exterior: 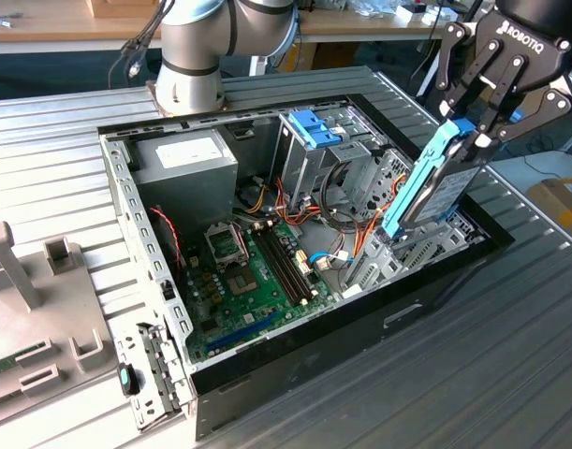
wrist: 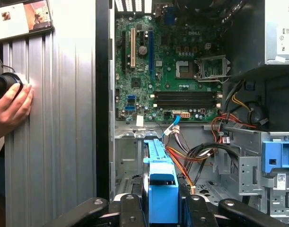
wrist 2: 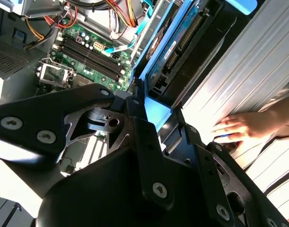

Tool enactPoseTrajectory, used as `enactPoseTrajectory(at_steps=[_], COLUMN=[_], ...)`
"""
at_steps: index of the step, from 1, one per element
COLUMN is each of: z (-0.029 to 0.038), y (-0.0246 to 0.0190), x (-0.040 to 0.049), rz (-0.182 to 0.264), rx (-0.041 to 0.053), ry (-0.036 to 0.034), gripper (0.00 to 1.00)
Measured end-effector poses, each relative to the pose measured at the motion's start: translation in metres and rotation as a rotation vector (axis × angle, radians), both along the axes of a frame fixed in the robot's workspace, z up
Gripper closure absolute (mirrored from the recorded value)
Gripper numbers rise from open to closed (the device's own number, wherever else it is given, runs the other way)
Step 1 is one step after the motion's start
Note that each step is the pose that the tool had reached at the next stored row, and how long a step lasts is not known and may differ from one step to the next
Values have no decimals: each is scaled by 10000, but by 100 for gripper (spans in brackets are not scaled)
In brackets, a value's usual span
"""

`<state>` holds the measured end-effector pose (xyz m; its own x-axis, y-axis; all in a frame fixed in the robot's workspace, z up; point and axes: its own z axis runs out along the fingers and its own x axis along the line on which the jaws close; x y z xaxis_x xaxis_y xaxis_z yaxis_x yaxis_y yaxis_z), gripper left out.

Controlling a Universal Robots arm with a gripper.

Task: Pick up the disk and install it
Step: 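Insert the disk into the insertion slot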

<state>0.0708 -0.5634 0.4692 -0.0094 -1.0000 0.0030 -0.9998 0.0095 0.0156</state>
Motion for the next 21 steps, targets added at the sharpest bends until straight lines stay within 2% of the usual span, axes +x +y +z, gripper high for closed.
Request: enactPoseTrajectory(at_steps=[7,16,19,21], z=[-34,-189,-272,-278], y=[13,14,14,14], x=[-8,-9,-9,-9], rz=[1,-2,-1,-1], rx=[1,1,1,-1], ry=[0,0,0,0], gripper=[63,63,63,63])
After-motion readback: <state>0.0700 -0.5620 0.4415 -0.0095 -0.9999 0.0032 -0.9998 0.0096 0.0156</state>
